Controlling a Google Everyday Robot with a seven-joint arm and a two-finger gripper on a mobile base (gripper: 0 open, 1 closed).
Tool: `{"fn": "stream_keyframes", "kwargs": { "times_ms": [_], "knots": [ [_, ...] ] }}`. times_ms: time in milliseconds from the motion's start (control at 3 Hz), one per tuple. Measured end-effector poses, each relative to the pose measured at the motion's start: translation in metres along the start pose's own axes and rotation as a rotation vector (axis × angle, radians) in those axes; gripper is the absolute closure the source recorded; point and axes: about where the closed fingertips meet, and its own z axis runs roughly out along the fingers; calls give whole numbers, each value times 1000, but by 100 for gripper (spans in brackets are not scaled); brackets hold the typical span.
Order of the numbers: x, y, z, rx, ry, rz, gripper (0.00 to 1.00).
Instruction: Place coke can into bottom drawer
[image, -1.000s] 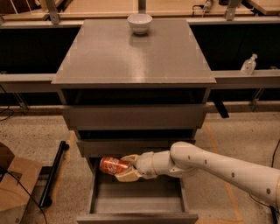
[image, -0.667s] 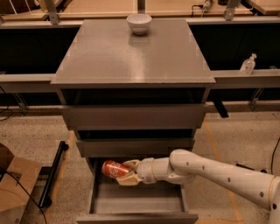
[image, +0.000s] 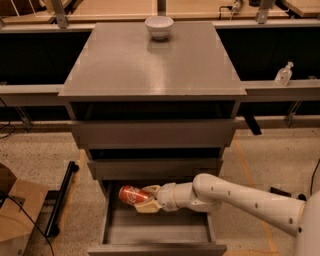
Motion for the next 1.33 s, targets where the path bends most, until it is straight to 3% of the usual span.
{"fn": "stream_keyframes", "kwargs": {
  "times_ms": [1000, 1333],
  "knots": [
    [103, -76, 43, 50, 67, 40, 100],
    [140, -96, 52, 85, 57, 120, 100]
  ]
}}
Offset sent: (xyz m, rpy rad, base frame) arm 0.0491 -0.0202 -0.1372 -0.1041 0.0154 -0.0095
